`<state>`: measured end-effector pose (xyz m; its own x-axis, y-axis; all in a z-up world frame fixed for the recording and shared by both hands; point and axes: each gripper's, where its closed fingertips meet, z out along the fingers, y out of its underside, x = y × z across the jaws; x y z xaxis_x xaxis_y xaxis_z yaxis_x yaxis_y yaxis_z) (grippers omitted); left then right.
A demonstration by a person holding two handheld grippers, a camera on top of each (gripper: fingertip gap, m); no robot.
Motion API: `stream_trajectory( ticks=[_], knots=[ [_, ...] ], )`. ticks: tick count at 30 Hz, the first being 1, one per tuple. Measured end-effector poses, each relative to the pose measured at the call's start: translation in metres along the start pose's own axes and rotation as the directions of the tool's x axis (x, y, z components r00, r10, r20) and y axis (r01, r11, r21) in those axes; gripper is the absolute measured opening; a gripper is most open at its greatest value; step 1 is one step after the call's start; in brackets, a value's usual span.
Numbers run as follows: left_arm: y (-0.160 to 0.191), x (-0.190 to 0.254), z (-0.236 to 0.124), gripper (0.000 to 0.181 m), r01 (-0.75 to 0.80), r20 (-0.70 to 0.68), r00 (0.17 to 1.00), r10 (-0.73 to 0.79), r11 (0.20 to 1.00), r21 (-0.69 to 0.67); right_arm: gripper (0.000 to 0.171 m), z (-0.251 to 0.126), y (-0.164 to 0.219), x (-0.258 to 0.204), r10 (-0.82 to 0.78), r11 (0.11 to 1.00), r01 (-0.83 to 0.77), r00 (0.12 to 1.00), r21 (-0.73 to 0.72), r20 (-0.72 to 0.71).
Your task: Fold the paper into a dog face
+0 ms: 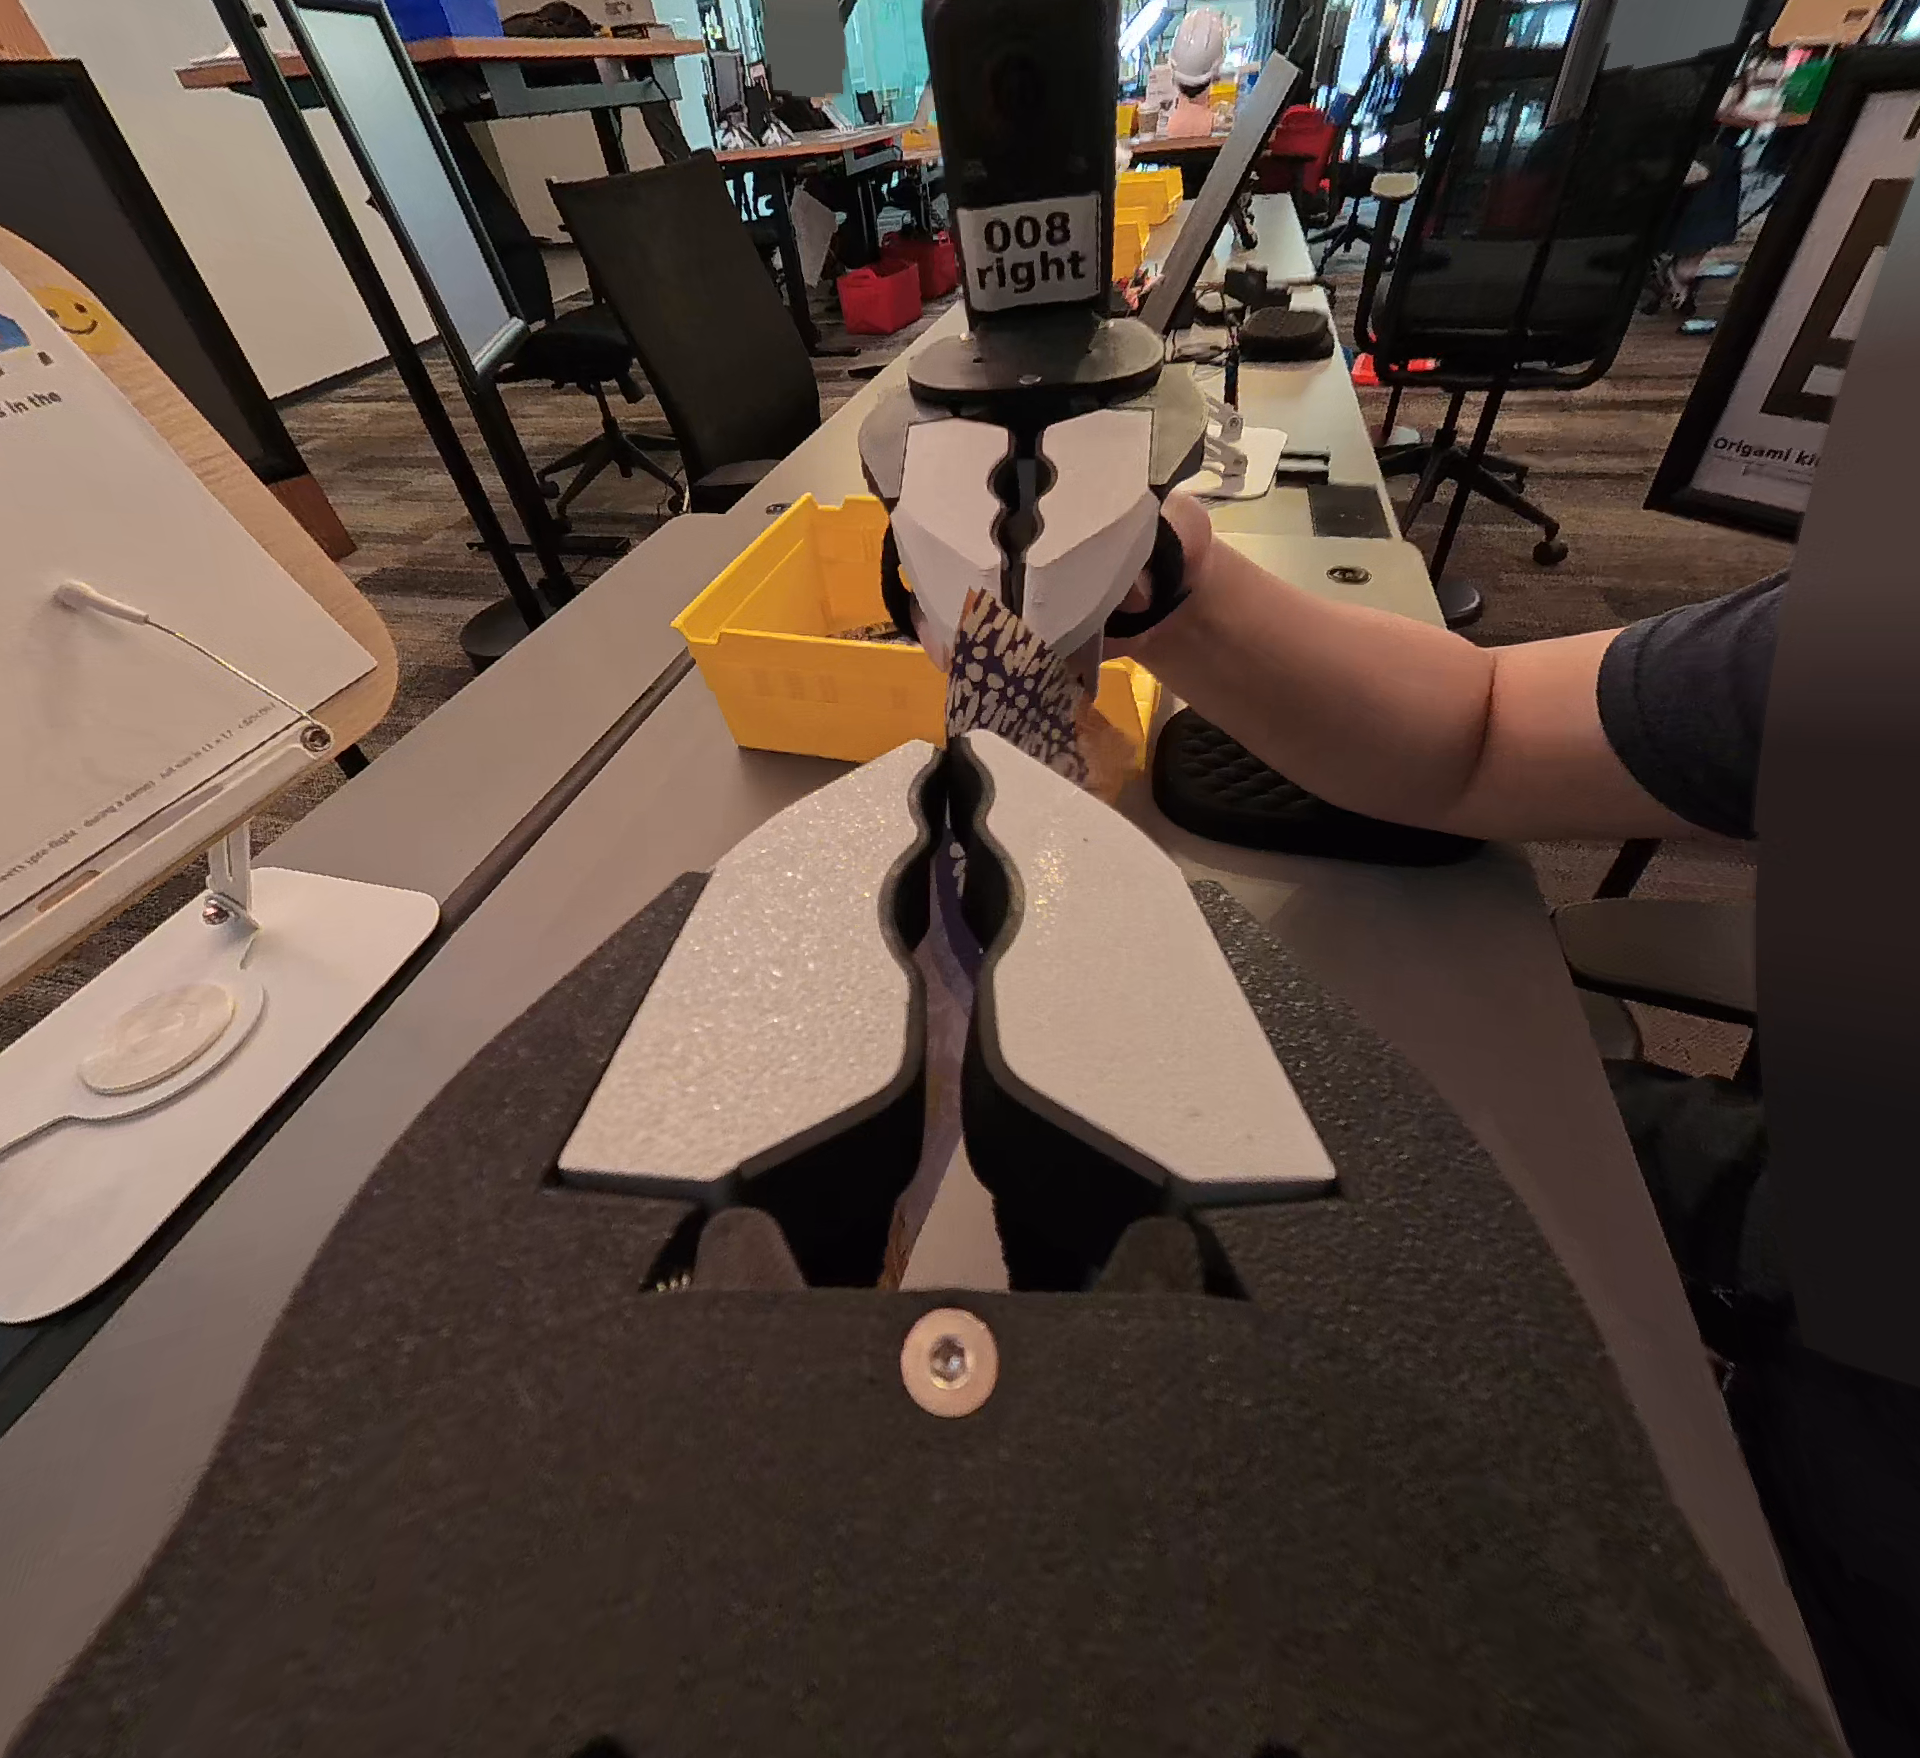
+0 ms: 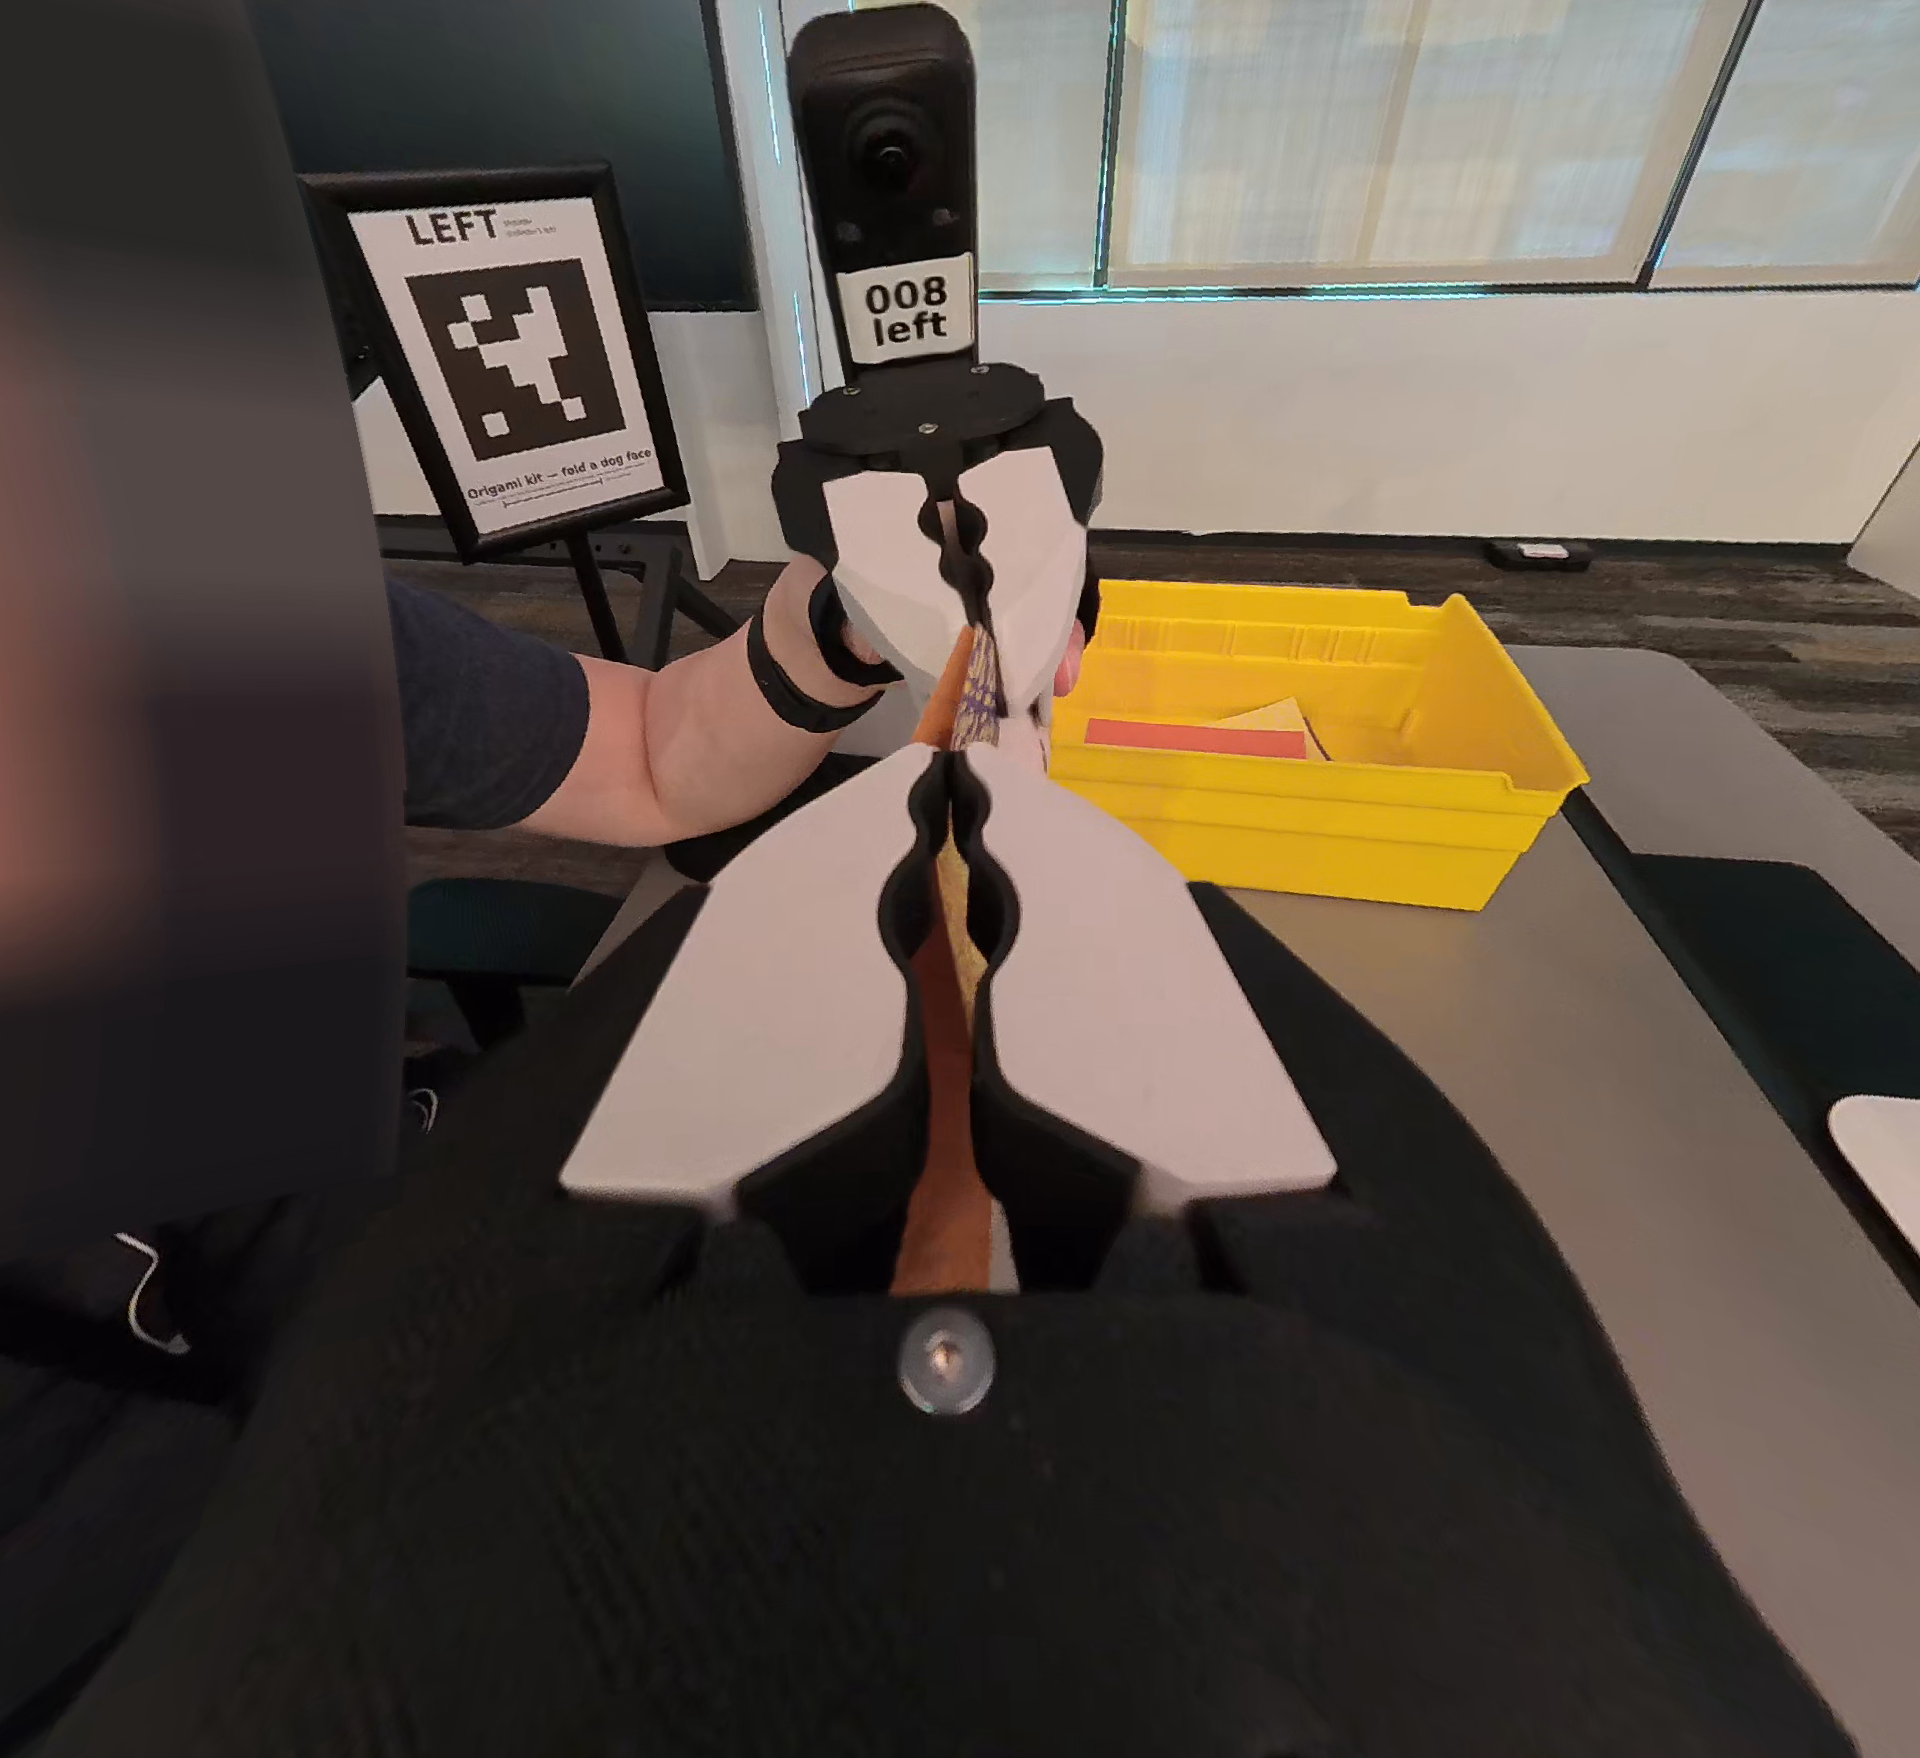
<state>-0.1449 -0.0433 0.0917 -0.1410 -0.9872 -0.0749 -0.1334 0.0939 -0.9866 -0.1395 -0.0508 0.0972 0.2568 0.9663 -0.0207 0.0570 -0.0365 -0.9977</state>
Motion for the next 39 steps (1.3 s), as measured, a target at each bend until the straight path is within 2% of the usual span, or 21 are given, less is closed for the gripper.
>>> stream_trajectory(
  ticks=[5, 12, 18, 21, 26, 30, 39],
  knots=[
    [-0.001, 0.001, 0.000, 0.000, -0.003, 0.000, 1.000, 0.003, 1.000, 0.003, 0.001, 0.001, -0.001, -0.004, -0.021, 1.000, 0.021, 1.000, 0.005, 0.019],
    [-0.003, 0.004, 0.000, 0.000, -0.011, 0.001, 1.000, 0.011, 1.000, 0.009, 0.001, -0.001, -0.003, -0.006, 0.025, 0.999, -0.028, 0.998, 0.037, 0.064],
    [-0.006, 0.000, -0.003, 0.000, 0.001, 0.018, 1.000, -0.002, 1.000, 0.024, 0.019, -0.002, -0.007, -0.008, 0.109, 0.992, -0.116, 0.988, 0.057, 0.109],
    [-0.005, -0.001, -0.003, 0.000, 0.005, 0.022, 1.000, -0.006, 1.000, 0.022, 0.020, -0.001, -0.007, -0.006, 0.107, 0.992, -0.111, 0.990, 0.051, 0.088],
    [-0.003, 0.001, -0.001, 0.000, 0.003, 0.016, 1.000, -0.004, 1.000, 0.012, 0.010, 0.002, -0.003, -0.003, 0.068, 0.998, -0.068, 0.998, 0.003, 0.010],
    [-0.003, 0.003, 0.000, 0.000, 0.000, 0.006, 1.000, 0.000, 1.000, 0.009, 0.002, 0.003, -0.003, -0.003, 0.073, 0.997, -0.073, 0.997, -0.007, 0.000],
    [-0.004, 0.010, 0.000, 0.000, -0.017, -0.017, 1.000, 0.017, 1.000, 0.003, 0.001, 0.000, -0.003, 0.000, 0.086, 0.996, -0.086, 0.996, -0.011, -0.024]
  ],
)
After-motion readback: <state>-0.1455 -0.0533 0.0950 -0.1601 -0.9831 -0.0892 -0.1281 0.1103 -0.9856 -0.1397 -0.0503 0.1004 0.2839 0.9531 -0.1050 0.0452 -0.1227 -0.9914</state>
